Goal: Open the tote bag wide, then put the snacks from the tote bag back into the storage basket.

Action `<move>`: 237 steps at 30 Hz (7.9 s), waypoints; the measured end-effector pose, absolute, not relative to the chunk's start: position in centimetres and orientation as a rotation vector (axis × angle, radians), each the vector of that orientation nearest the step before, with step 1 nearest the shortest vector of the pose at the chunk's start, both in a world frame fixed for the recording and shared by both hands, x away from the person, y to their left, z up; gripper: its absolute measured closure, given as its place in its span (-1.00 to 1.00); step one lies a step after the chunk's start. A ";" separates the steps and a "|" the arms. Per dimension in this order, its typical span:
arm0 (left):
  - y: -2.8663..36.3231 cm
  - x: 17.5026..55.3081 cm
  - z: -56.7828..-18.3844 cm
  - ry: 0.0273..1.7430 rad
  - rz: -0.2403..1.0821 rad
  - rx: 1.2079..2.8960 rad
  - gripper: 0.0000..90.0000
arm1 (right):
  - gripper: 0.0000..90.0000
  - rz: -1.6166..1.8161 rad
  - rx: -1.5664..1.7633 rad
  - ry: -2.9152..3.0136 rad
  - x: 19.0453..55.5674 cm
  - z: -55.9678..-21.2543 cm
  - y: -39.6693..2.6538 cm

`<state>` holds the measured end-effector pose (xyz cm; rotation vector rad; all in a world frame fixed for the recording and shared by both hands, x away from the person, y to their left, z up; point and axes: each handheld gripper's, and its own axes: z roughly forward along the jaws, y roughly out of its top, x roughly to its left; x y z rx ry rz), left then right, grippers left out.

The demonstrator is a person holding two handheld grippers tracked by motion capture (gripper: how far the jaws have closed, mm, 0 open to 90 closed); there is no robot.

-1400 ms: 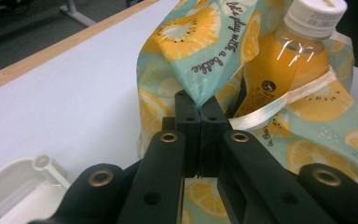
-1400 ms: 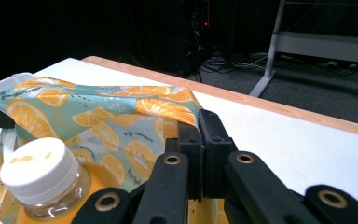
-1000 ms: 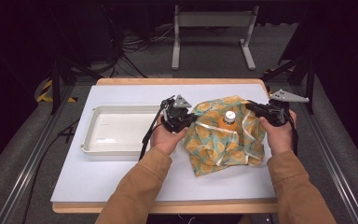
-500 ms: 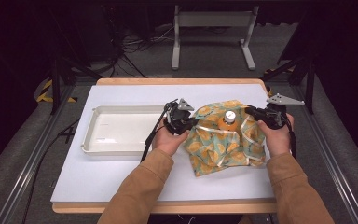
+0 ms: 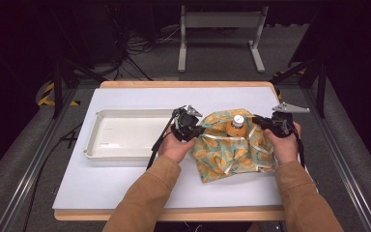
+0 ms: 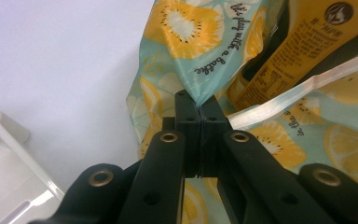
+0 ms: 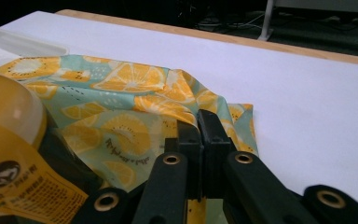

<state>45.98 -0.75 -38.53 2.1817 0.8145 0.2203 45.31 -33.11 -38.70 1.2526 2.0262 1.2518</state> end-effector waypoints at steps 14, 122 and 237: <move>-1.1 46.0 -39.5 0.833 0.203 2.236 0.99 | 0.96 1.210 1.315 2.081 45.4 -40.4 -33.1; -2.4 38.6 -38.5 0.579 0.149 2.075 0.71 | 0.85 1.304 0.784 2.512 34.9 -40.3 -25.2; -2.0 42.8 -33.4 0.439 0.163 1.869 -0.07 | -0.52 1.387 1.036 2.106 37.4 -40.5 -35.6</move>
